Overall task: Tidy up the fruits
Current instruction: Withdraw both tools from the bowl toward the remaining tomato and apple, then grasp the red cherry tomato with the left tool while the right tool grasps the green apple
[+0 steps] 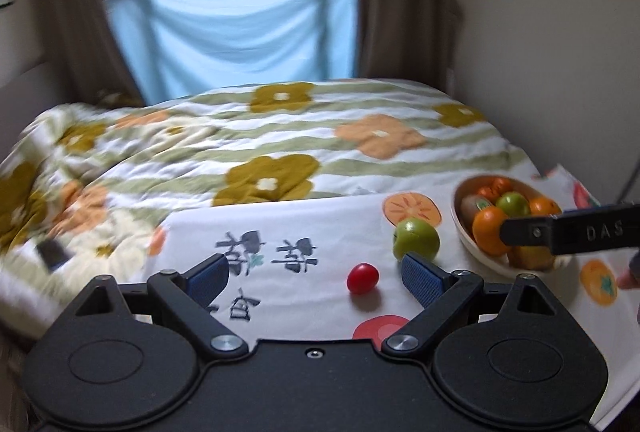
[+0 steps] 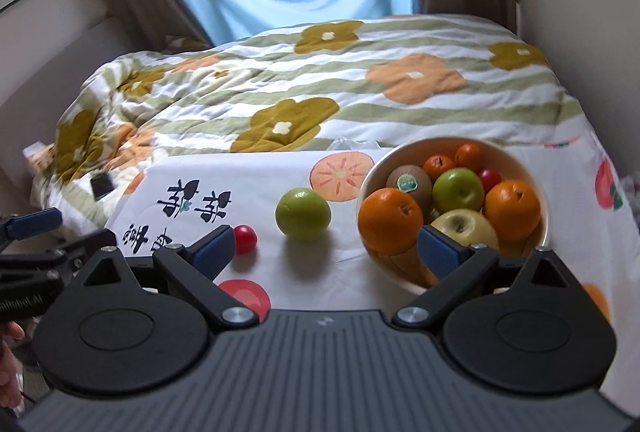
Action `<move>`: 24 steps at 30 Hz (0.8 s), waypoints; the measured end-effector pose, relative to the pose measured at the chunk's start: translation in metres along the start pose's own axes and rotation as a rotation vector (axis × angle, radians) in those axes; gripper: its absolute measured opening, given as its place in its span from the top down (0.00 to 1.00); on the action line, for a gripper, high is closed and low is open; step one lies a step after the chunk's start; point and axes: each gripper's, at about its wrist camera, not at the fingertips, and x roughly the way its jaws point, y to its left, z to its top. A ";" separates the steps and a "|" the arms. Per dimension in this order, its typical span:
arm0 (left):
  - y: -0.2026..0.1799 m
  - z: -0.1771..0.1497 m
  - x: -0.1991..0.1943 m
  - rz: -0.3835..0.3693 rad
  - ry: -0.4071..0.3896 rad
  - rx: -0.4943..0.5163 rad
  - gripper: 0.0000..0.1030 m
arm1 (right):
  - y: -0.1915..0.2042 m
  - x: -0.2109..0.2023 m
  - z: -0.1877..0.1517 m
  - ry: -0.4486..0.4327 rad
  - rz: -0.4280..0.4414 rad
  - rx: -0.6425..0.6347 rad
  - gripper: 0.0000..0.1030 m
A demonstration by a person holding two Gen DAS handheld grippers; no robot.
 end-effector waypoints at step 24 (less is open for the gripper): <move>0.003 -0.018 0.154 -0.414 0.197 0.361 0.43 | 0.015 0.093 -0.021 0.071 -0.105 0.306 0.00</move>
